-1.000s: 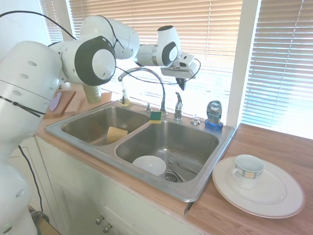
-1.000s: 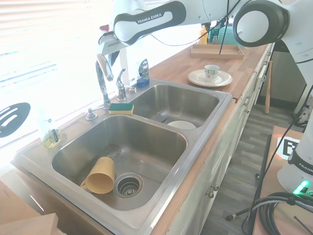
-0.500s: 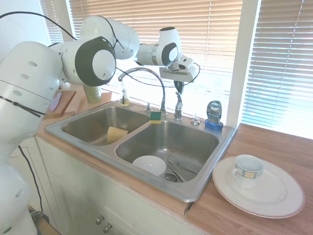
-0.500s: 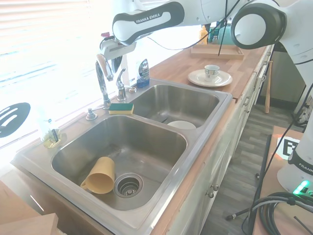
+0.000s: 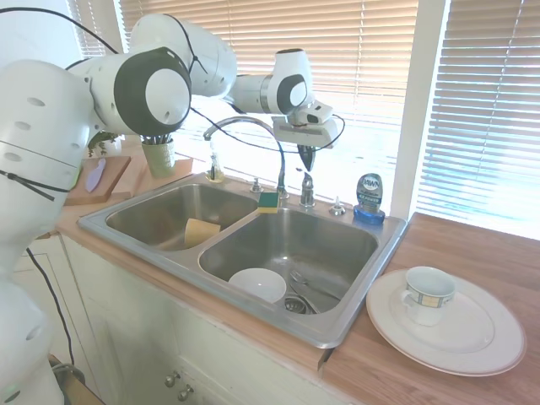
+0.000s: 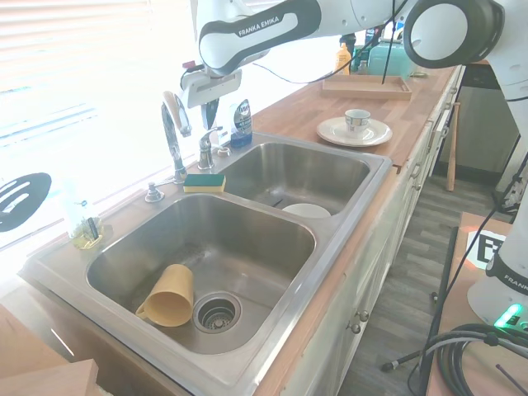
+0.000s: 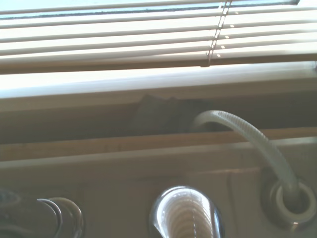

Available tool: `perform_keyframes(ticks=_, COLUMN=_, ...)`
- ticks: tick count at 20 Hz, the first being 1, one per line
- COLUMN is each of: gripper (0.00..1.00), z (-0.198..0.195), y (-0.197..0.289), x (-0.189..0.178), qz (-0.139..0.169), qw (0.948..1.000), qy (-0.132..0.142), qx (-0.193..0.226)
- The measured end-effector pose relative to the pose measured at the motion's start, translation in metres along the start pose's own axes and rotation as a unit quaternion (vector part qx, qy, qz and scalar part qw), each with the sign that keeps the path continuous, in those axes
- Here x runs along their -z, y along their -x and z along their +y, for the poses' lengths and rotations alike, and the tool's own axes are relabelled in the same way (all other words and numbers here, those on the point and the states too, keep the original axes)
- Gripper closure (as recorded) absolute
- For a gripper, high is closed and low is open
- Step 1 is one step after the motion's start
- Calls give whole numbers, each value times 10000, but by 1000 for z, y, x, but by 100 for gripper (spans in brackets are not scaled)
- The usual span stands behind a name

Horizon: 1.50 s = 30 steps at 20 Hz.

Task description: Turn off the faucet

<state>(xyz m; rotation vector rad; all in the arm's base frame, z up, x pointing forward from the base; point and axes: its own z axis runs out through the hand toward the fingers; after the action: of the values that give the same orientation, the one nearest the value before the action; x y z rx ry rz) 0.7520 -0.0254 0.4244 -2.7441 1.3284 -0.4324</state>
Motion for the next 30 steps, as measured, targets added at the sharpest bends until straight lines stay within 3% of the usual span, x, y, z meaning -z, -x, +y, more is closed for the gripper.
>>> perform_keyframes(ticks=7, gripper=100, z=20, y=7, x=-18, qz=-149, qw=9997, qy=206, qx=-47)
perform_keyframes(ticks=15, gripper=100, z=8, y=12, x=16, qz=-43, qw=10000, qy=24, qx=23)
perform_keyframes(ticks=25, gripper=100, z=1, y=37, x=23, qz=-199, qw=9996, qy=189, qx=94)
perform_keyframes(ticks=30, gripper=100, z=19, y=64, x=23, qz=-314, qw=9989, qy=326, qx=89)
